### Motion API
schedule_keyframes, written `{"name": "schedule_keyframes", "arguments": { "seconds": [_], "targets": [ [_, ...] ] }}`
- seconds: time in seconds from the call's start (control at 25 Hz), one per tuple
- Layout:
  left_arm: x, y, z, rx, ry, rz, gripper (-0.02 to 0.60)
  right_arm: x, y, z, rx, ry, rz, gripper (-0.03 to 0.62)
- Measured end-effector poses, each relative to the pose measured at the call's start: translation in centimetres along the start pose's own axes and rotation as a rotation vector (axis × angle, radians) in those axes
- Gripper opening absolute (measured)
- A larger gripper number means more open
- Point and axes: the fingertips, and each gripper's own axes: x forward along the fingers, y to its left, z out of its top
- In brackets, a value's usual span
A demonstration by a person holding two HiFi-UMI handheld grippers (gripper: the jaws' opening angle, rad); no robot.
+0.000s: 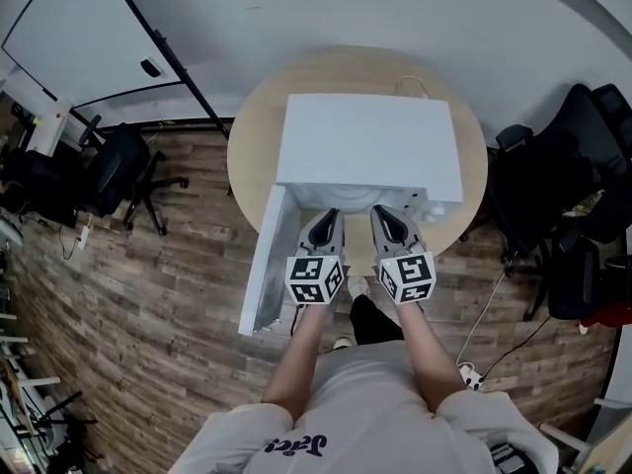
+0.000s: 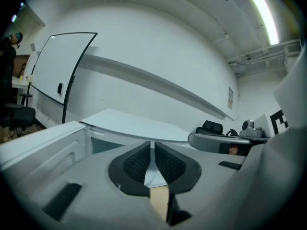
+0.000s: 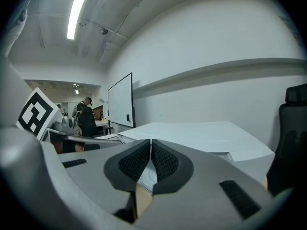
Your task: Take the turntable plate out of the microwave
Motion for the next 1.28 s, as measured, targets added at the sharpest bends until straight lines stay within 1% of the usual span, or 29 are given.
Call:
{"name": "schedule_keyframes", "arguments": {
  "seconds": [0.16, 0.32, 0.4, 0.52, 0.56, 0.6, 0.64, 0.72, 0.8, 0.88, 0.96, 1.0, 1.12, 1.2, 1.28],
  "targets": [
    [1.6, 2.0, -2.9, -0.079, 0.056, 0.036, 0.017, 1.5, -1.0, -1.3, 0.011, 0.033, 0.004, 0.020],
    [3.2, 3.4, -6.8, -0.168, 0.135, 0.045, 0.018, 2.5, -1.9, -2.8, 0.031, 0.066, 0.010, 0.020],
    [3.7, 4.3, -8.7, -0.196, 0.166, 0.066, 0.018, 2.9, -2.2, -3.4, 0.036, 0.081, 0.016, 0.020],
    [4.4, 5.7, -10.9, -0.237, 0.189, 0.102, 0.022, 3.5, -2.4, -4.2, 0.035, 0.099, 0.022, 0.020],
    [4.7, 6.0, -11.5, -0.264, 0.196, 0.103, 0.054, 3.6, -2.5, -4.4, 0.029, 0.102, 0.021, 0.020],
    [5.0, 6.2, -12.2, -0.296, 0.205, 0.099, 0.122, 3.7, -2.7, -4.7, 0.020, 0.105, 0.020, 0.020],
    [5.3, 6.4, -12.8, -0.328, 0.216, 0.094, 0.154, 3.7, -2.8, -4.9, 0.015, 0.108, 0.018, 0.020],
    [6.1, 6.8, -14.2, -0.388, 0.245, 0.094, 0.172, 3.8, -3.2, -5.4, 0.018, 0.115, 0.014, 0.020],
    [6.7, 7.3, -15.8, -0.481, 0.278, 0.101, 0.195, 4.0, -3.6, -5.7, 0.012, 0.125, 0.011, 0.020],
    [7.4, 7.7, -17.3, -0.619, 0.290, 0.100, 0.241, 4.1, -3.8, -6.0, -0.002, 0.134, 0.012, 0.020],
    [8.2, 7.9, -18.3, -0.741, 0.284, 0.089, 0.256, 4.2, -4.0, -6.3, 0.001, 0.143, 0.012, 0.020],
    [8.5, 8.0, -18.8, -0.782, 0.282, 0.081, 0.258, 4.2, -4.2, -6.5, 0.003, 0.149, 0.012, 0.020],
    [9.7, 8.0, -19.5, -0.870, 0.268, 0.047, 0.258, 4.1, -4.4, -7.3, 0.000, 0.170, 0.011, 0.020],
    [10.3, 8.2, -19.3, -0.942, 0.229, 0.034, 0.256, 4.1, -4.6, -7.7, 0.009, 0.179, 0.013, 0.020],
    [11.0, 8.5, -19.2, -1.003, 0.198, 0.037, 0.256, 4.1, -4.7, -8.1, 0.020, 0.187, 0.014, 0.020]
  ]
}}
